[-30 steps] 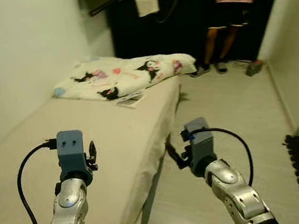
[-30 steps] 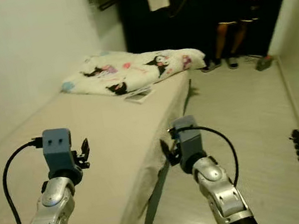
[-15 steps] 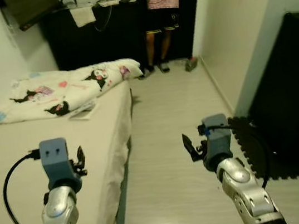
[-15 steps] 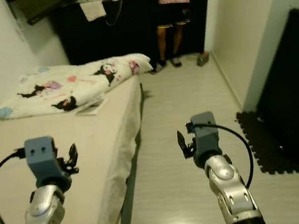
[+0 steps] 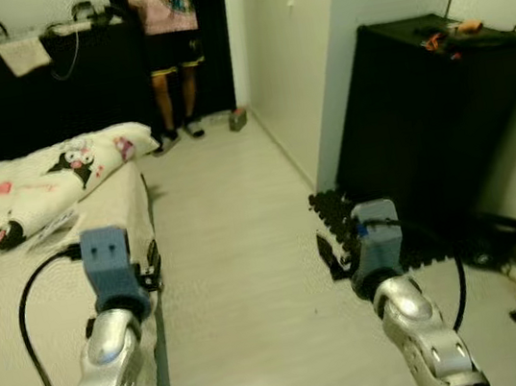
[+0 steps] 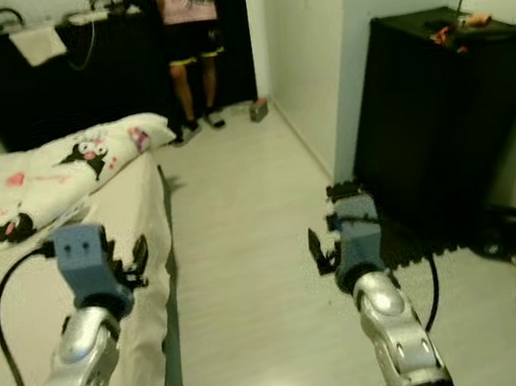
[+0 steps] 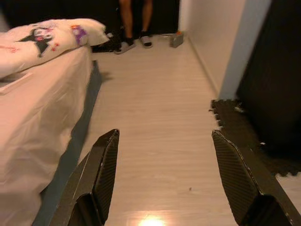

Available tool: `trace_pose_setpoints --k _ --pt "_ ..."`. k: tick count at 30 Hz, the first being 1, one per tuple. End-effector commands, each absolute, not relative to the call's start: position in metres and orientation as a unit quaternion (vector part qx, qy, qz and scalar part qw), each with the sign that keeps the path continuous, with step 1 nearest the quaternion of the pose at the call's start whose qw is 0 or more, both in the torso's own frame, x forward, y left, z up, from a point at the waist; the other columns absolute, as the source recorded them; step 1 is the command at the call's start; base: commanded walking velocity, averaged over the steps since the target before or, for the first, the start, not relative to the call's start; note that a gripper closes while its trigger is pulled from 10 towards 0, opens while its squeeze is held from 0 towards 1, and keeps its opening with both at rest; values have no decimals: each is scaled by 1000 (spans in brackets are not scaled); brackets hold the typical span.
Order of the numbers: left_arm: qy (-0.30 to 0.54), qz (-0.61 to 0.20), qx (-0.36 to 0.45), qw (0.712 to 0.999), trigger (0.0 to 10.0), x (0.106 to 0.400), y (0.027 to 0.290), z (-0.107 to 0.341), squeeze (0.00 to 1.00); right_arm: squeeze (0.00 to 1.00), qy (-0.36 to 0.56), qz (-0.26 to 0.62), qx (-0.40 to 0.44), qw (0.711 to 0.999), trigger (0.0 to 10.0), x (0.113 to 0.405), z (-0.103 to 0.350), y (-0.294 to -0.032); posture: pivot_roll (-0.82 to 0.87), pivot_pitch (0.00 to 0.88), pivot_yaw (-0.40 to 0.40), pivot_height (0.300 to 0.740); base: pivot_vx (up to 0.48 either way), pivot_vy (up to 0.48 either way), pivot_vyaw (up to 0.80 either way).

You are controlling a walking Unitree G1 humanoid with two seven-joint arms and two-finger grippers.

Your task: Clean up the room

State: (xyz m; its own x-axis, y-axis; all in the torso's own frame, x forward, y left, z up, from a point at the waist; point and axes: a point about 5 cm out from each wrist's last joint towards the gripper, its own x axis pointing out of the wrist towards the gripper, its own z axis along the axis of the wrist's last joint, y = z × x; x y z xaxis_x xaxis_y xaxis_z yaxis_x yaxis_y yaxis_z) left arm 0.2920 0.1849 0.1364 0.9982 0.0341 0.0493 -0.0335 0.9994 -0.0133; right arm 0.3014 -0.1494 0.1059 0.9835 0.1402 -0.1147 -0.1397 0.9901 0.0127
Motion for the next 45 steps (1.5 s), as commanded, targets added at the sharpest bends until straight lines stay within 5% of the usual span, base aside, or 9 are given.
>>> trace_pose_setpoints --k 1,12,45 --pt "-21 17 -5 1000 10000 292 185 136 0 0 54 74 2 996 10000 303 108 -147 -70 27 13 740 0 0 0" --pt "-30 11 -6 999 10000 293 180 139 0 0 42 83 6 996 10000 302 110 -144 -71 24 25 740 0 0 0" --pt "-32 10 -12 999 10000 294 184 141 0 0 42 87 12 995 10000 301 109 -139 -64 27 29 740 377 0 0"
